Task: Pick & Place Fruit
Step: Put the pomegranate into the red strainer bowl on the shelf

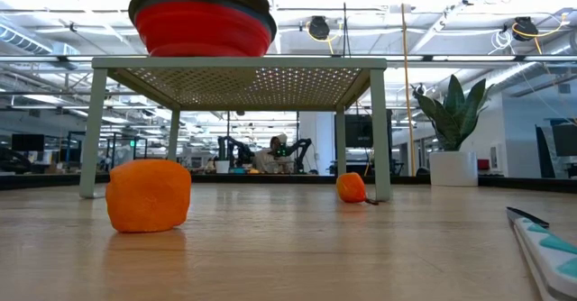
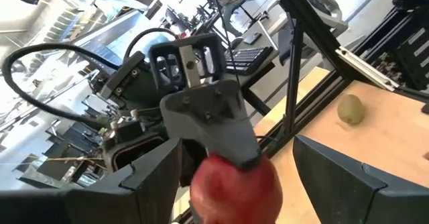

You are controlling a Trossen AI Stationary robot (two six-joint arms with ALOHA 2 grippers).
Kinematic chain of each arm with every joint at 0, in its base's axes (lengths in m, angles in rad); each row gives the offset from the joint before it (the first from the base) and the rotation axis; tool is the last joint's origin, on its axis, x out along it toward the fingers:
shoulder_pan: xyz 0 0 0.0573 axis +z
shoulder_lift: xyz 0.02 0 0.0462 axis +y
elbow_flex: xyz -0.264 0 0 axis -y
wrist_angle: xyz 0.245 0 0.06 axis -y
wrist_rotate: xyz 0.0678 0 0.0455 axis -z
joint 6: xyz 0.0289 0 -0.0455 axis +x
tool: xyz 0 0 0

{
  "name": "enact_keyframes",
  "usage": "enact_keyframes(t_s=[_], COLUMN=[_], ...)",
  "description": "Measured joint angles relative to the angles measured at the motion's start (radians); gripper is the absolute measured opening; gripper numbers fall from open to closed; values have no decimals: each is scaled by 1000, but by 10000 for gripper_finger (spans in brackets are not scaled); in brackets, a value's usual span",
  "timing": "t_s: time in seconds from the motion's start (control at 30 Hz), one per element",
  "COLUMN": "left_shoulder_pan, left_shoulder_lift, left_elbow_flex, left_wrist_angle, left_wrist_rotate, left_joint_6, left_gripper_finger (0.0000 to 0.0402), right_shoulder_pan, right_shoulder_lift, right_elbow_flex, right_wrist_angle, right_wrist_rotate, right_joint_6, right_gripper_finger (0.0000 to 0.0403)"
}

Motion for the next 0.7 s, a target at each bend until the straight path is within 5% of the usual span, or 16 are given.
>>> enact_keyframes(t_s=[0.7], left_shoulder_pan=[33], left_shoulder_lift=[0], left_elbow_flex=[0], left_wrist_angle=[-46], left_wrist_rotate=[-6], left_joint_6=[8], left_gripper_finger=[282], right_shoulder_pan=[-14], right_shoulder_lift=[33], right_elbow_flex=[0], right_wrist_angle=[86], right_wrist_rotate=[6], right_joint_6=[32], right_gripper_finger=[179])
